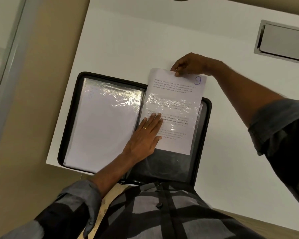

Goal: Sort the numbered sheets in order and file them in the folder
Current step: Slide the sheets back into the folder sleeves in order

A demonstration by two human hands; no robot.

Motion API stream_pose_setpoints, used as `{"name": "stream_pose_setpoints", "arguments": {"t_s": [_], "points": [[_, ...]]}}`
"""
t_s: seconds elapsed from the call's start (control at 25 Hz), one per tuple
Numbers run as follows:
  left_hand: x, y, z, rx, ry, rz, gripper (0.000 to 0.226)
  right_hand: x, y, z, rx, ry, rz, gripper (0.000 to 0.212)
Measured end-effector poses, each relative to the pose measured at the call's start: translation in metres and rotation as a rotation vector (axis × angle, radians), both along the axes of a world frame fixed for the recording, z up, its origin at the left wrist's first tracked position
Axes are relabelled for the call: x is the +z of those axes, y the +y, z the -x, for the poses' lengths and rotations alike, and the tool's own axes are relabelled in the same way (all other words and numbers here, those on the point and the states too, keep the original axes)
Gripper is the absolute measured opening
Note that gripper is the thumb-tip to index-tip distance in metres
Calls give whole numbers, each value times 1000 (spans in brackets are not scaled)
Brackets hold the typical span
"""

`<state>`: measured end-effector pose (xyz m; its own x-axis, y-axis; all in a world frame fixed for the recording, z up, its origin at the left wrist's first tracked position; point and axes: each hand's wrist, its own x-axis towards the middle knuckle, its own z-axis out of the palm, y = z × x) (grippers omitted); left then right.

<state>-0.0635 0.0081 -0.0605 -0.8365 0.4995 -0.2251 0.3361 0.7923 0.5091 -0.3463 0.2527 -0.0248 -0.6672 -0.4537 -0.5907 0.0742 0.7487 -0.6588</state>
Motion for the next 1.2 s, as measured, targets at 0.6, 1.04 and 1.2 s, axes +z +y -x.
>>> {"name": "stream_pose_setpoints", "arguments": {"t_s": [0.6, 1.04, 1.2], "points": [[-11, -5, -60, -162, 116, 89, 72, -5, -41, -61, 291, -247, -116, 25], [-15, 63, -111, -114, 21, 190, 101, 38, -2, -170, -231, 384, -48, 27], [-16, 68, -116, -125, 65, 227, 90, 34, 18, -268, -403, 404, -86, 25]]}}
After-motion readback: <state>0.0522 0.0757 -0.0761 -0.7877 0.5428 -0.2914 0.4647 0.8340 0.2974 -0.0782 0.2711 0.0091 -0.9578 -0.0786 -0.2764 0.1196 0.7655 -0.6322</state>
